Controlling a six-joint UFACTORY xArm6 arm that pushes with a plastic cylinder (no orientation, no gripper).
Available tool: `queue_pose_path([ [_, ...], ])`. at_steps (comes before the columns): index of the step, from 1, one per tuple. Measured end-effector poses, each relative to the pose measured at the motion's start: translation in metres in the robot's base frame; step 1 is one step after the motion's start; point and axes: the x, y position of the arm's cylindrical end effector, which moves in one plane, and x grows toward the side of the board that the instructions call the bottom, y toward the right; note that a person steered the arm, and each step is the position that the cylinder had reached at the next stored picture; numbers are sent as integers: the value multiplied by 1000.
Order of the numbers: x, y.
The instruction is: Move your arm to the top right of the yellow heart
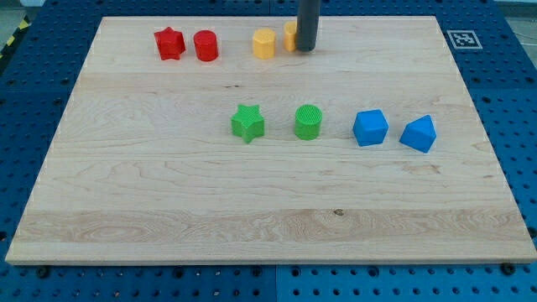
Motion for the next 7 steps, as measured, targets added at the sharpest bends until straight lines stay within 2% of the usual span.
queue_pose_path([
  [2, -18, 33],
  [4, -66, 64],
  [7, -75, 61],
])
